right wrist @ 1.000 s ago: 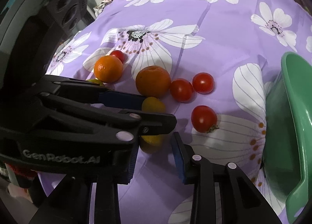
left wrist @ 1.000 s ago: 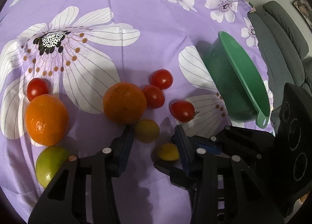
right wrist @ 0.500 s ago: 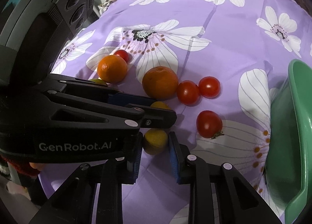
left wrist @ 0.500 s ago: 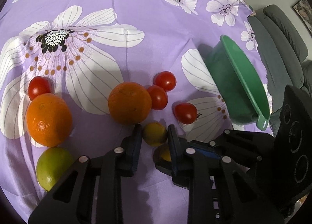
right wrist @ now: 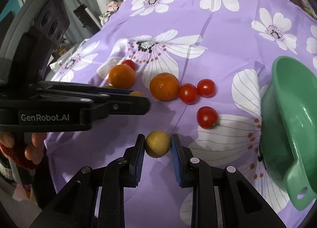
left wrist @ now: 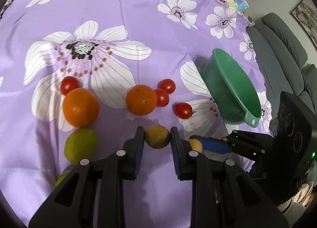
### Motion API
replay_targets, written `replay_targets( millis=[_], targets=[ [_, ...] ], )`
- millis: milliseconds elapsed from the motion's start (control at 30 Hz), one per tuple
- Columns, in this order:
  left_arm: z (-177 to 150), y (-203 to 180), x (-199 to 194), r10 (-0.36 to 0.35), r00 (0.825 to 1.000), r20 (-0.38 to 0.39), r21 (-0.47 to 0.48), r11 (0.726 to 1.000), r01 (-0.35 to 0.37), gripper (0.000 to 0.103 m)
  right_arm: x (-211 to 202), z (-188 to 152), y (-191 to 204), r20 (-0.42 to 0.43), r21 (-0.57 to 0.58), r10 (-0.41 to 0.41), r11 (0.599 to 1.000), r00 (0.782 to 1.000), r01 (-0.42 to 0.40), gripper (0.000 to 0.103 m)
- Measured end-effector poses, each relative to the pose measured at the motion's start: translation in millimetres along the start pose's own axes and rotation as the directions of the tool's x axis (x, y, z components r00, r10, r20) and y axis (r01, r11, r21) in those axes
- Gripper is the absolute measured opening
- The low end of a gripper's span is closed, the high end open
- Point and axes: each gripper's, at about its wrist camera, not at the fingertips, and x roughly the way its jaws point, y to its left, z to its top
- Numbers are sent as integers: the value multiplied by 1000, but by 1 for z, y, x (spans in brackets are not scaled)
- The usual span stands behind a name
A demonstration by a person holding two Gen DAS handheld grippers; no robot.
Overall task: Organize fruits
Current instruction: 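Carry the yellow fruit over the green bowl and open the left gripper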
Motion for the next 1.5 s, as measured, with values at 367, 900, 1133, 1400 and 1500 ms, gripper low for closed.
replay_targets(
  millis=[367, 900, 1133, 1400, 1500],
  targets=[
    [-10, -17, -16, -12, 1000, 20, 31, 999, 12, 26, -31, -5, -1, 75, 38, -4, 999, 997, 1, 28],
    [13, -75, -20, -63, 996, 56, 165, 985, 53, 26, -87, -19, -49, 220, 175, -115, 982, 969, 77, 28],
    [31, -110, -8, -105, 993, 59, 232, 969, 88, 26, -108, -26, -72, 278, 231, -170, 967, 945, 106, 28],
    [46, -147, 23, -133, 991, 34, 300, 947, 116, 26, -120, -36, -100, 296, 286, -232, 947, 926, 146, 28],
    [47, -155, 37, -127, 992, 14, 319, 941, 116, 26, -121, -41, -112, 290, 309, -249, 938, 924, 155, 28]
  ],
)
